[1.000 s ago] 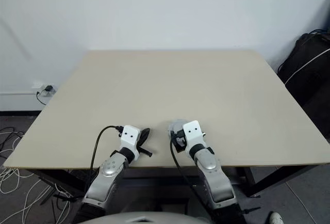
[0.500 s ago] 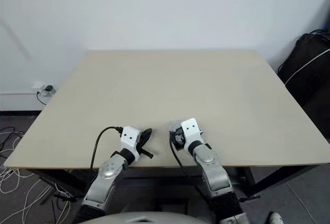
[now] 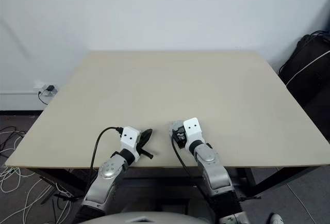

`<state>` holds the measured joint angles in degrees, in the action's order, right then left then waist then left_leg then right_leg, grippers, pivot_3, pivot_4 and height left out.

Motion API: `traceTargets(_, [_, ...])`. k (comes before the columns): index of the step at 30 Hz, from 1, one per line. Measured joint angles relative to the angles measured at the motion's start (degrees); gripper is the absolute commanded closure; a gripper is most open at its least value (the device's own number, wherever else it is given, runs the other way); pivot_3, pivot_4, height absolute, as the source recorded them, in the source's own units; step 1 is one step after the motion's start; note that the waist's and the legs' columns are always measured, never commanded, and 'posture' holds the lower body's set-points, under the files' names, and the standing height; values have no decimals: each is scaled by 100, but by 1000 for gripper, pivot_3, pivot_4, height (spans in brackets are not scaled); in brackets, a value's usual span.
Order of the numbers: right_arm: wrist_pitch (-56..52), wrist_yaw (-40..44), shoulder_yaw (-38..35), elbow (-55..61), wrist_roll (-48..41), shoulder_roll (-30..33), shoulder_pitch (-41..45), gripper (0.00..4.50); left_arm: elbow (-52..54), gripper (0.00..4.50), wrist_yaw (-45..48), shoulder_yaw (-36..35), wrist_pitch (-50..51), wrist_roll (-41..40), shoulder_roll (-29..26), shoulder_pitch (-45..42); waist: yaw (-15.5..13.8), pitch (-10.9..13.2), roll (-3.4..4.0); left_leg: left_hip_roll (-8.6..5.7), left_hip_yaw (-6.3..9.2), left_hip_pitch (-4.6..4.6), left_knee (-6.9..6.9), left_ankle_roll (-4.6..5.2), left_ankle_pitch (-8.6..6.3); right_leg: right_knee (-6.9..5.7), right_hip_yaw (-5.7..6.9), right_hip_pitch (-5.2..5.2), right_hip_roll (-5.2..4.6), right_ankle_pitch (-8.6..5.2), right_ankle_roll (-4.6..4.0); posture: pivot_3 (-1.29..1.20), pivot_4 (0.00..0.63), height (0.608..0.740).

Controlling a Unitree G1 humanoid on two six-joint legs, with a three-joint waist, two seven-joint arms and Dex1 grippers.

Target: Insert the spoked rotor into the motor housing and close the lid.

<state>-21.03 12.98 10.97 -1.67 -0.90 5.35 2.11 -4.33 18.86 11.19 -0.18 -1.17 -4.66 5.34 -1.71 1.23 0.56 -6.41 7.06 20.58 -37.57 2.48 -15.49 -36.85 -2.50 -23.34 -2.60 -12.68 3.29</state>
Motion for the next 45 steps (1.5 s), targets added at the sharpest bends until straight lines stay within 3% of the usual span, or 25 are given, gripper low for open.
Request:
traceTargets(10, [-581,154,200,333,36,263,86,1286,0,4500,1,50,17,3,1,-2,-17,-12,3,-1,1,0,-1,1,-1,1,0,2,-1,0,0,0,0,740])
traceTargets(23, [-669,-344,131,228,34,38,118,1286,0,4500,-7,59,89,4,-5,1,-31,-13,3,-1,1,-2,-13,2,0,0,0,12,0,5,9,0,0,740])
traceTargets(33, [-882,-289,176,230,33,155,208,1286,-3,4500,-78,56,147,60,-20,-14,-59,-10,5,-2,2,-57,-11,11,-1,9,3,80,-4,-12,-14,0,0,740])
traceTargets(45, [-897,-321,250,213,93,193,214,1286,-506,4500,-6,-9,375,44,-21,-743,-73,-9,1,-1,4,-67,-4,11,-2,11,6,87,-4,-12,-9,0,0,740])
